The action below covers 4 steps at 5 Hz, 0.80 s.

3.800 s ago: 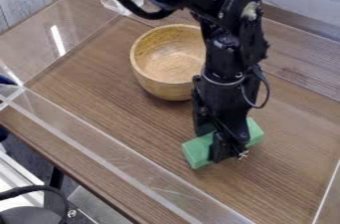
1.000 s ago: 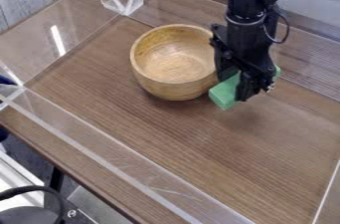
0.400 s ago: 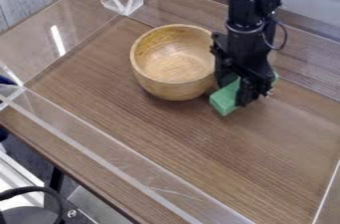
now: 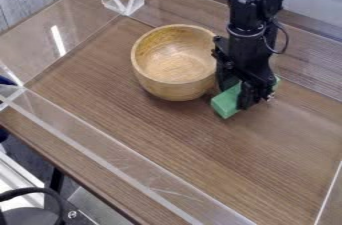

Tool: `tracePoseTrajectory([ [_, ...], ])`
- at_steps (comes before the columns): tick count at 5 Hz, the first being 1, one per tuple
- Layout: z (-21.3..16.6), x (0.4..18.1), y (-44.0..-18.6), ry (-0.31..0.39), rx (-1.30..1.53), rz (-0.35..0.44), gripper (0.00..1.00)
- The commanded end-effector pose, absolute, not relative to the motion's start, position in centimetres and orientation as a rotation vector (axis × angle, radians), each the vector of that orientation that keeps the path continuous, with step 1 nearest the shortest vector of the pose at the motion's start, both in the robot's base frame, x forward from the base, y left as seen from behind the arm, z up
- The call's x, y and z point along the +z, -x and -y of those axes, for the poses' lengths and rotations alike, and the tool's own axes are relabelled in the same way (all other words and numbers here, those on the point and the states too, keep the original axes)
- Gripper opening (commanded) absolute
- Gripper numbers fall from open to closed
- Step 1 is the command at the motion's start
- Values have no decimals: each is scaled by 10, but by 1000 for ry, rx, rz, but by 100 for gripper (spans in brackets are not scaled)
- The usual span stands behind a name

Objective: Put the green block in the brown bowl

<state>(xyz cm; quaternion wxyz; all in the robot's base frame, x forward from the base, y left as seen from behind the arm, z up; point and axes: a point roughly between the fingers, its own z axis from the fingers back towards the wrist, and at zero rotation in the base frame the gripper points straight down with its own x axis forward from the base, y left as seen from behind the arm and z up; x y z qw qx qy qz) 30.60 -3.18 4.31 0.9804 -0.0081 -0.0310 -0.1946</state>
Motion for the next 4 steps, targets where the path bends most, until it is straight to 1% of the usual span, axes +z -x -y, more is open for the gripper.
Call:
tracePoseTrajectory([
  [1, 30, 61, -320, 12, -382, 130, 0],
  [4, 30, 60, -320, 20, -385, 128, 0],
])
